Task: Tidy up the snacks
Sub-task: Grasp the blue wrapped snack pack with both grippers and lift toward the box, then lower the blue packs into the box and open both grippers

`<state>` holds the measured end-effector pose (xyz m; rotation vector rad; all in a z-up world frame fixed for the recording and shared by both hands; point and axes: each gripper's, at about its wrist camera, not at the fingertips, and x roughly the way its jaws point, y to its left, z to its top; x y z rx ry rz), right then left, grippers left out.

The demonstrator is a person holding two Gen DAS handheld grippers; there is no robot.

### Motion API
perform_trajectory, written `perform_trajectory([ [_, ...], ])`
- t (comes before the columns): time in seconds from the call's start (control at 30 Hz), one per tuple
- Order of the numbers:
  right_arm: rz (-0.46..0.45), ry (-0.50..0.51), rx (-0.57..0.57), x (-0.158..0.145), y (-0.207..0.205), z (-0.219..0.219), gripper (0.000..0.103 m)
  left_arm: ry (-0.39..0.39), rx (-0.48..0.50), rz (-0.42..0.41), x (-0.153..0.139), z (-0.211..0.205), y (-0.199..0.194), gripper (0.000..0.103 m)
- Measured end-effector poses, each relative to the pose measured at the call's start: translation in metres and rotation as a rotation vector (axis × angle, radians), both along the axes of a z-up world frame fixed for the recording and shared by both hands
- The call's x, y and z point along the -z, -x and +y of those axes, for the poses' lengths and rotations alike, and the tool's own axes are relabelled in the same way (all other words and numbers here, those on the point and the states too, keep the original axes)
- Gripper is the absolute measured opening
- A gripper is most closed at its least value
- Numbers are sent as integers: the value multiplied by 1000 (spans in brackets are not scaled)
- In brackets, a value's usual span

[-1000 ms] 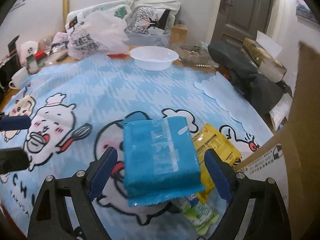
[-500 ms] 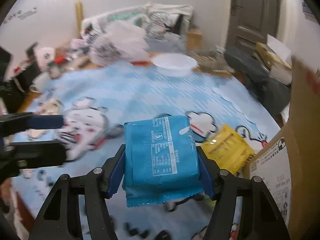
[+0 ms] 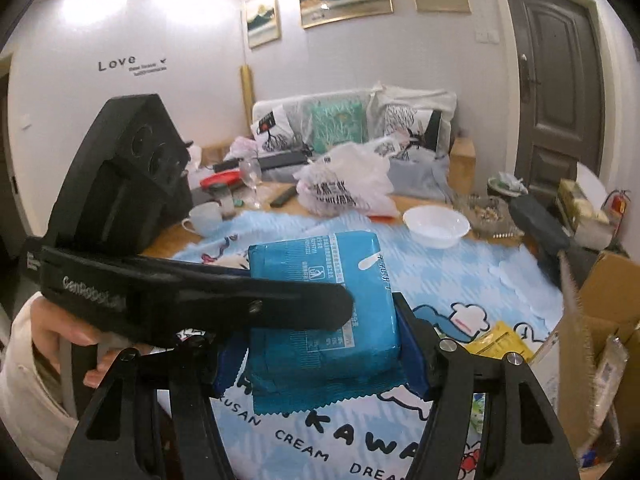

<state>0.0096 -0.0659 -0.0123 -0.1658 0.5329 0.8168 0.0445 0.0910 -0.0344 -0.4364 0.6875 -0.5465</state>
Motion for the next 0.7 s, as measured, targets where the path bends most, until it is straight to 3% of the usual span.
perform_trajectory([
  [0.2, -26, -40, 19, -18, 9, -29, 61, -95, 26, -53, -29, -41, 4, 54],
  [0.43, -64, -76, 90, -36, 7, -84, 61, -228, 101, -127, -64, -119, -12, 51],
  [0.7, -62, -152, 221, -44, -12, -175, 61, -327, 214, -148, -71, -215, -49, 50],
])
